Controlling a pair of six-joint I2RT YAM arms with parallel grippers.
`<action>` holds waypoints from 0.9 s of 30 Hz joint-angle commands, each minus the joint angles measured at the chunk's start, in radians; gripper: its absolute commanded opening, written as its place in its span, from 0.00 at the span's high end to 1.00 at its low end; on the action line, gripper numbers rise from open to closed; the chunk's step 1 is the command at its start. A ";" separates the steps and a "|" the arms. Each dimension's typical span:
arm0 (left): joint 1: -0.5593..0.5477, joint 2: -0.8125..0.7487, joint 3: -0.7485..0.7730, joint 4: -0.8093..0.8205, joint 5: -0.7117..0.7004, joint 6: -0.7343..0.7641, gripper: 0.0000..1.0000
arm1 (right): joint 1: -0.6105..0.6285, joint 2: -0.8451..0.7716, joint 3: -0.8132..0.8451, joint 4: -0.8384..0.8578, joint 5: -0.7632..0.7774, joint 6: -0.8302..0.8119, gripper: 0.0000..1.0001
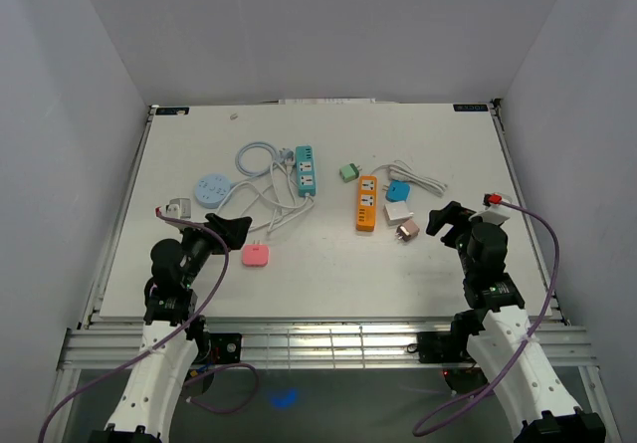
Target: Insert the plug
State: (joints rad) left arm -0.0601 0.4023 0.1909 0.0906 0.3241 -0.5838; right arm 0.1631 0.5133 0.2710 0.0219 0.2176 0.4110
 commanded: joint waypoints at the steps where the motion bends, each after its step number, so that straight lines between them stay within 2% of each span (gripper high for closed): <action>1: 0.002 0.006 0.024 -0.002 0.004 0.003 0.02 | -0.004 -0.002 0.023 0.004 0.049 0.003 0.11; 6: 0.002 0.061 0.138 -0.089 -0.020 -0.043 0.02 | -0.004 0.025 0.033 0.001 0.029 0.000 0.11; 12: 0.000 0.231 0.346 -0.359 -0.069 -0.021 0.02 | -0.004 0.054 0.046 -0.004 0.009 -0.006 0.11; 13: 0.000 0.262 0.413 -0.440 -0.074 0.001 0.02 | -0.004 0.057 0.048 -0.005 -0.001 -0.008 0.11; 19: -0.009 0.460 0.619 -0.713 -0.091 0.097 0.02 | -0.004 0.077 0.051 -0.002 -0.041 -0.011 0.11; 20: -0.009 0.475 0.657 -0.732 -0.079 0.149 0.02 | -0.004 0.079 0.051 -0.002 -0.046 -0.011 0.11; 24: -0.021 0.601 0.728 -0.865 -0.017 0.263 0.02 | -0.004 0.090 0.050 0.004 -0.073 -0.012 0.11; 27: -0.058 0.644 0.731 -0.893 -0.037 0.268 0.02 | -0.004 0.097 0.050 0.007 -0.087 -0.012 0.11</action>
State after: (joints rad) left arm -0.0849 1.0214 0.8989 -0.6735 0.2729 -0.3897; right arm 0.1631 0.6048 0.2733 -0.0010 0.1593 0.4107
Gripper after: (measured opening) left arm 0.979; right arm 0.896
